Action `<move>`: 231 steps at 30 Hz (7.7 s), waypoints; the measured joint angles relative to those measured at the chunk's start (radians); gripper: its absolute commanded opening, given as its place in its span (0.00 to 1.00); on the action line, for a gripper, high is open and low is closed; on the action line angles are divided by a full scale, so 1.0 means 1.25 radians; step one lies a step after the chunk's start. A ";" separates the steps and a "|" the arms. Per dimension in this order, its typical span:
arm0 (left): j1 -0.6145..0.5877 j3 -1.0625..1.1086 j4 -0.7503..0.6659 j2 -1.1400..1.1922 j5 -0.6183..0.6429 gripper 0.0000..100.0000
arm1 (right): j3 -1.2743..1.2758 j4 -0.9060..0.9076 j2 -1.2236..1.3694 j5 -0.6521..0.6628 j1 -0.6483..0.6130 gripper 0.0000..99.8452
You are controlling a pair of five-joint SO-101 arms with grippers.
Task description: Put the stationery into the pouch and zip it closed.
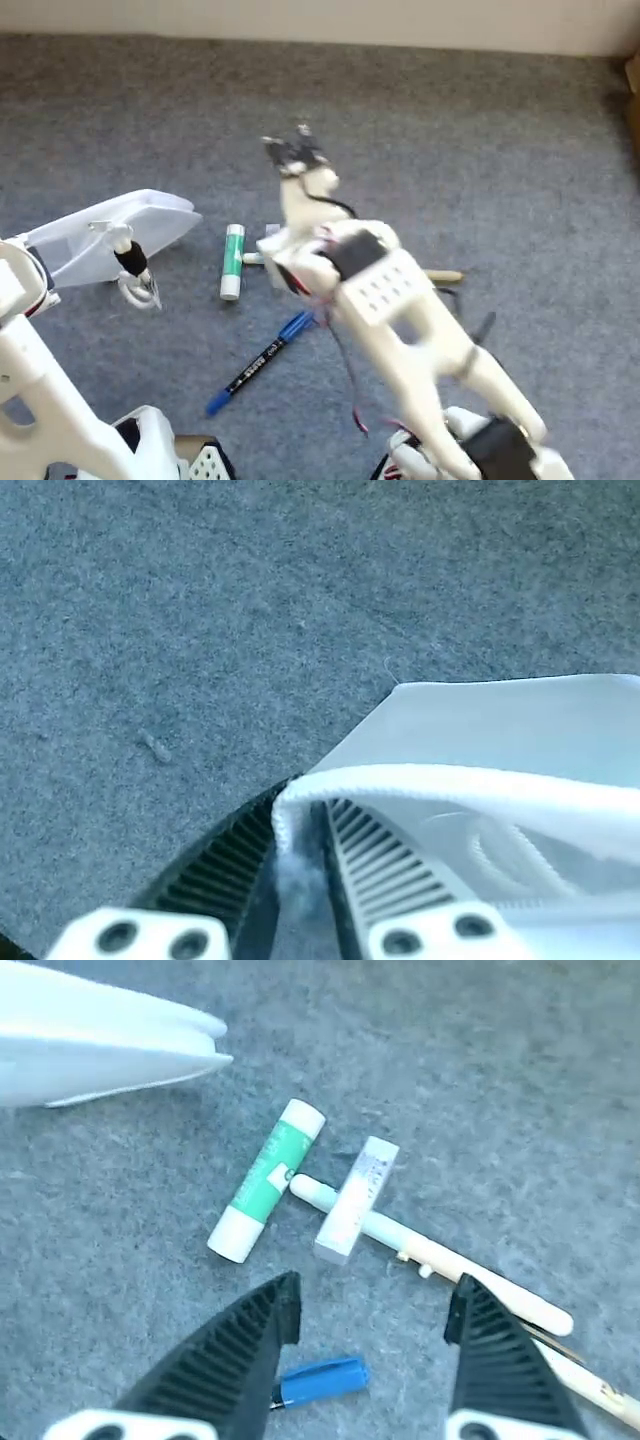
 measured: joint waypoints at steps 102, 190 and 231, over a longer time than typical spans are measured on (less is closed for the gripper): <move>0.239 -0.016 -0.006 0.020 0.023 0.01 | -0.195 -0.221 -0.261 0.007 -0.122 0.01; 0.241 -0.001 0.006 0.020 0.023 0.01 | 0.474 -1.269 -0.174 0.354 -0.317 0.17; 0.223 0.007 0.001 0.020 0.023 0.01 | -0.296 -0.074 -0.107 -0.002 -0.021 0.17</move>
